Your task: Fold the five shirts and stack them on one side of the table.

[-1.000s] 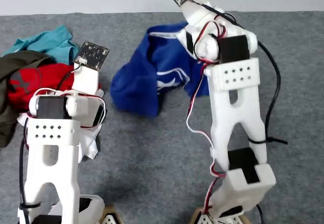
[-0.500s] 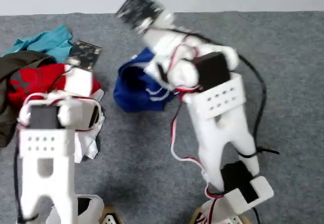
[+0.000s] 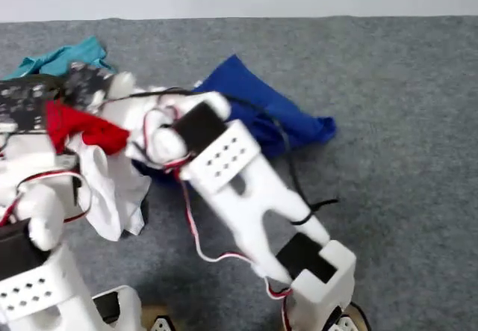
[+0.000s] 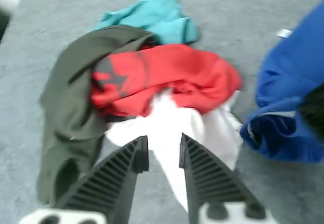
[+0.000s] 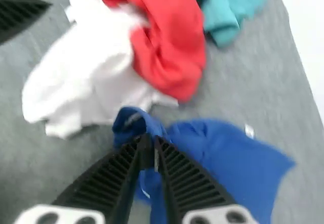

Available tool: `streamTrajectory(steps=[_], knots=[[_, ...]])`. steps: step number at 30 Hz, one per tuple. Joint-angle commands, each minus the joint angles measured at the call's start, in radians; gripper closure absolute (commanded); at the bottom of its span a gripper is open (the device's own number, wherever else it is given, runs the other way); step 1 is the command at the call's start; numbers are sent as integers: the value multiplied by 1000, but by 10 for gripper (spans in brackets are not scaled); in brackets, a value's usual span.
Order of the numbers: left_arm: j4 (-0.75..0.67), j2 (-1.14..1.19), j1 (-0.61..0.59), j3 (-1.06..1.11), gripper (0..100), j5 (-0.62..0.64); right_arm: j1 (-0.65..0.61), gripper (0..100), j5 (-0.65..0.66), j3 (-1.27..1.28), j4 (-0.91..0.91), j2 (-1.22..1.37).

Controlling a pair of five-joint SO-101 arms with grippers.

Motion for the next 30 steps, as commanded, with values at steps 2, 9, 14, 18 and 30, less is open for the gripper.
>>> streamTrajectory(steps=[2, 9, 14, 18, 30], knots=[[-21, -18, -52, -13, 889, 2, -59, 988, 46, -51, -101, 15], [-21, -18, -57, -13, 889, 5, -19, 945, 35, -51, -117, 68], [-21, -18, -57, -12, 889, 6, 33, 798, -63, -51, -77, 67], [-21, -18, -57, -12, 889, 6, 64, 776, -104, -51, -31, 65], [-17, -12, 49, -12, 888, 6, 335, 777, -169, -51, 228, -51]])
